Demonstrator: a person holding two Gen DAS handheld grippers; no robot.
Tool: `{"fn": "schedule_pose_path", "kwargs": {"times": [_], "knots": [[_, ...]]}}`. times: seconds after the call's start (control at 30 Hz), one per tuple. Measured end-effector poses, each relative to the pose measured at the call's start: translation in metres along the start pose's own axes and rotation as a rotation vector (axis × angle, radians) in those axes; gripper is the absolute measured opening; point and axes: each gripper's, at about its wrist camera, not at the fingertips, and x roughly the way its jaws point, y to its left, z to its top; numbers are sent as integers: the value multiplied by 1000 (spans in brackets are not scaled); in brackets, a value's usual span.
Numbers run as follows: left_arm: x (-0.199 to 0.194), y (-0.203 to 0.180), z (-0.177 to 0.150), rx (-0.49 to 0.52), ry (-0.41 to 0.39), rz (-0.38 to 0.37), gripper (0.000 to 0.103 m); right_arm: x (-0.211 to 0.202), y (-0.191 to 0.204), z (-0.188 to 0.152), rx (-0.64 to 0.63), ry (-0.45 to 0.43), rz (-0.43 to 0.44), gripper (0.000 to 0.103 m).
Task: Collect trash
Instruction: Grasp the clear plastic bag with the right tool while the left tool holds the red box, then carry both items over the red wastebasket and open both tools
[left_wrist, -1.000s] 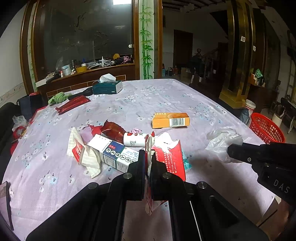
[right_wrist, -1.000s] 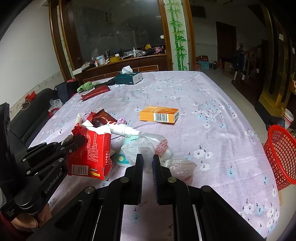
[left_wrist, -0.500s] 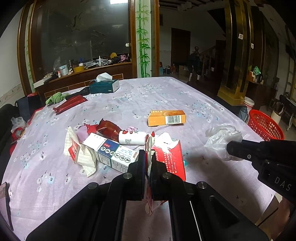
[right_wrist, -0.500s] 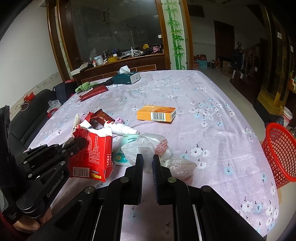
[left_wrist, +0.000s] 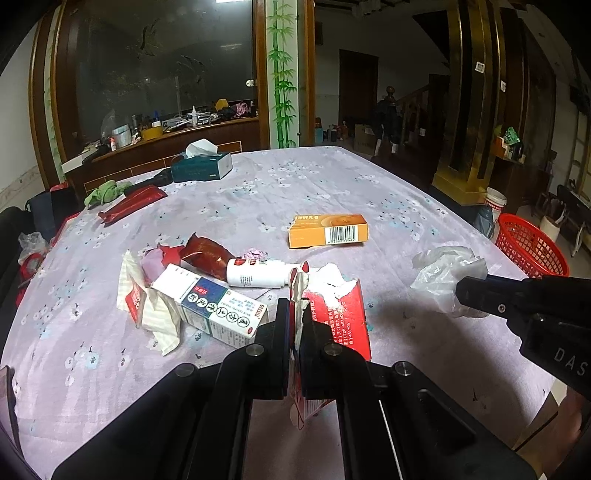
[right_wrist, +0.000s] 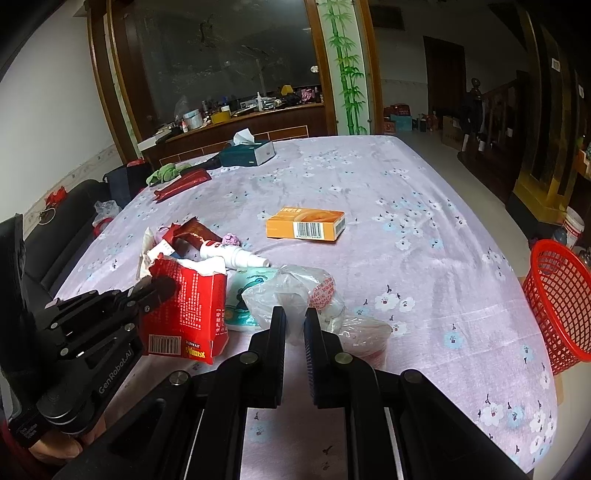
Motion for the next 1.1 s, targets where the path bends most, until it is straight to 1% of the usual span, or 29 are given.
{"fn": "schedule_pose_path", "kwargs": {"times": [0.57,0.83,1.07,1.1], "knots": [[13,-13,9,17,16,-28,3,2,-19,4,40,3,-13,11],[11,-31,16,41,9,-75,3,-8,-40,3,83,-14,-56,11],[13,-56,28,70,7,-130,3,-23,-70,3,138,-39,-87,11],[14,-61,31,72,11,-148,3,-26,-75,3,147,-46,-93,11]]}}
